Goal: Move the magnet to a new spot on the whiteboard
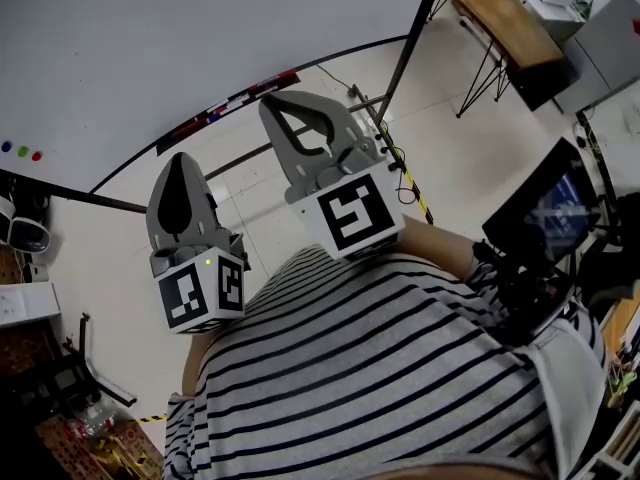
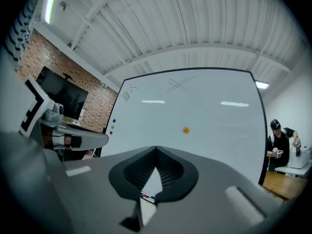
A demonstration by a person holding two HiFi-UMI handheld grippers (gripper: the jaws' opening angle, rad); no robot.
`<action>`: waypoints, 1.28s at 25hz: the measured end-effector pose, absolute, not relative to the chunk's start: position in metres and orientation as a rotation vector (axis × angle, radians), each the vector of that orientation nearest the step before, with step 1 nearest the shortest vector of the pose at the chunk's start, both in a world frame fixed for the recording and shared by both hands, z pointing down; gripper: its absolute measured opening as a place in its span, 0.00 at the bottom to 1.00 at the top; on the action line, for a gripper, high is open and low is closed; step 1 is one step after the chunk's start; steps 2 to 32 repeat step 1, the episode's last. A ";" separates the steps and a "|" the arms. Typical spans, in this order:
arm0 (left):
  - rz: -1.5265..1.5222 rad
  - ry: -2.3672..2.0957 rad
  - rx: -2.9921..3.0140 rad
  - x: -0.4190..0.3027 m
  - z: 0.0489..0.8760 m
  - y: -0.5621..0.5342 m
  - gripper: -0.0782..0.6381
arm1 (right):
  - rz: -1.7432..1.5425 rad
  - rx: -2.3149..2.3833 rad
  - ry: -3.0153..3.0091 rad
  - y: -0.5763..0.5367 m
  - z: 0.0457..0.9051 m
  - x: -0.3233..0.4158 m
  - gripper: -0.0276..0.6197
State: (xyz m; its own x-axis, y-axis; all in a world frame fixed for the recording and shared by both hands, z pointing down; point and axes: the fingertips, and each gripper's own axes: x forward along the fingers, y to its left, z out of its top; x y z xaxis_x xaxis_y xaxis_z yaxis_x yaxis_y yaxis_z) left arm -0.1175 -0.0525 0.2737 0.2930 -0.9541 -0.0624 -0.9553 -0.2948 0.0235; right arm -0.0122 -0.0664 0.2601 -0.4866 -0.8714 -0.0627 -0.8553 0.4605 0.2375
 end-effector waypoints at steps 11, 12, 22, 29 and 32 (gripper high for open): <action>0.095 1.856 -2.511 -0.116 0.275 -0.052 0.13 | -0.367 1.552 -2.626 -0.066 0.261 -0.011 0.04; 0.095 1.856 -2.511 -0.116 0.275 -0.052 0.13 | -0.367 1.552 -2.626 -0.066 0.261 -0.011 0.04; 0.095 1.856 -2.511 -0.116 0.275 -0.052 0.13 | -0.367 1.552 -2.626 -0.066 0.261 -0.011 0.04; 0.095 1.856 -2.511 -0.116 0.275 -0.052 0.13 | -0.367 1.552 -2.626 -0.066 0.261 -0.011 0.04; 0.095 1.856 -2.511 -0.116 0.275 -0.052 0.13 | -0.367 1.552 -2.626 -0.066 0.261 -0.011 0.04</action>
